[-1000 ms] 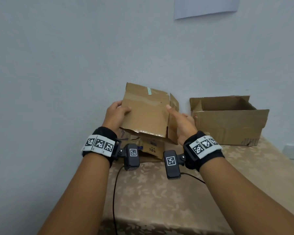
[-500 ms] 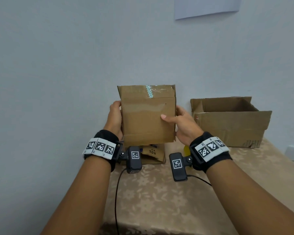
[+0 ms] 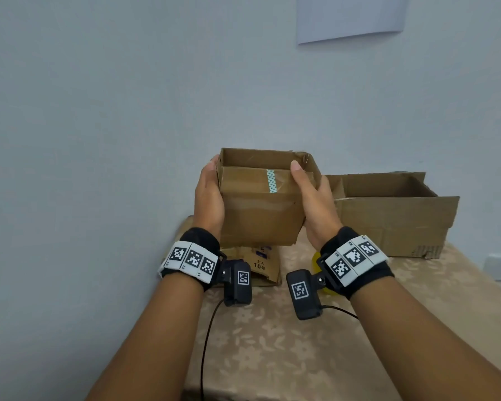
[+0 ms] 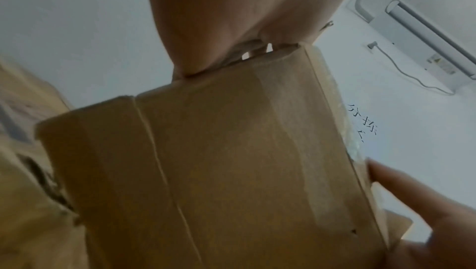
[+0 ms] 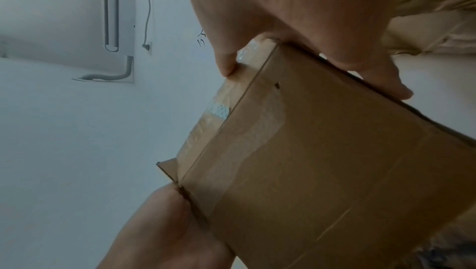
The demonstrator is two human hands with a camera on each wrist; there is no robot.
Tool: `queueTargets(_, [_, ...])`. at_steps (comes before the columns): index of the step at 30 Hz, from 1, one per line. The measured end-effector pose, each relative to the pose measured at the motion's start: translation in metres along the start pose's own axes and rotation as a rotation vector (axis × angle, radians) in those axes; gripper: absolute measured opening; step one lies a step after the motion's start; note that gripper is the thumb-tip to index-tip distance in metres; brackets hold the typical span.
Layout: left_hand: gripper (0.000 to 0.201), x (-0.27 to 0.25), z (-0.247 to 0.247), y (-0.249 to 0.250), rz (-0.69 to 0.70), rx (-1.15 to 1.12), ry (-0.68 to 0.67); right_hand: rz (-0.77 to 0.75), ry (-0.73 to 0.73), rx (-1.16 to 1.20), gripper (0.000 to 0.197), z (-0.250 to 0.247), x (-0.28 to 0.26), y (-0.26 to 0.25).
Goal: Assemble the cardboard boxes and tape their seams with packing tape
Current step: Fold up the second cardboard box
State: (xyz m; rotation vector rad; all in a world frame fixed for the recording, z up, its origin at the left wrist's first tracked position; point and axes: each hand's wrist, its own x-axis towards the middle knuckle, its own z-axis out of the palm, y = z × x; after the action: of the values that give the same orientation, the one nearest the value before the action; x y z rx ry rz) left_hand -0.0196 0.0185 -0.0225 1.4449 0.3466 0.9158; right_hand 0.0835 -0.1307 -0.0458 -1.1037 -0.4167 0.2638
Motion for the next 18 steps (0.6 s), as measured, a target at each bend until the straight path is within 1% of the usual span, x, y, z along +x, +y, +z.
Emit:
queueTargets(2, [0.059, -0.003, 0.004, 0.001, 0.080, -0.006, -0.002, -0.038, 0.021, -0.021, 0.081, -0.001, 0.002, 0.004])
queueTargets(3, [0.064, -0.005, 0.006, 0.002, 0.093, -0.033, -0.037, -0.061, 0.026, -0.031, 0.079, -0.002, 0.002, 0.006])
queueTargets(5, [0.076, -0.008, 0.009, 0.000, 0.074, -0.091, -0.130, -0.107, 0.048, -0.048, 0.077, -0.003, 0.003, 0.009])
queueTargets(7, [0.081, -0.009, 0.010, -0.002, 0.031, -0.169, -0.187, -0.141, 0.087, -0.069, 0.080, -0.004, 0.006, 0.012])
queueTargets(10, [0.074, -0.011, 0.010, -0.006, 0.057, -0.149, -0.234, -0.170, 0.123, -0.111, 0.088, -0.005, 0.009, 0.015])
queueTargets(14, [0.068, -0.008, 0.011, -0.012, 0.133, -0.064, -0.177, -0.204, 0.112, -0.155, 0.087, -0.004, 0.009, 0.016])
queueTargets(16, [0.062, -0.007, 0.011, -0.014, 0.190, -0.009, -0.151, -0.217, 0.110, -0.178, 0.083, -0.004, 0.009, 0.015])
queueTargets(18, [0.055, -0.006, 0.010, -0.015, 0.255, 0.035, -0.127, -0.230, 0.128, -0.183, 0.069, -0.004, 0.007, 0.015])
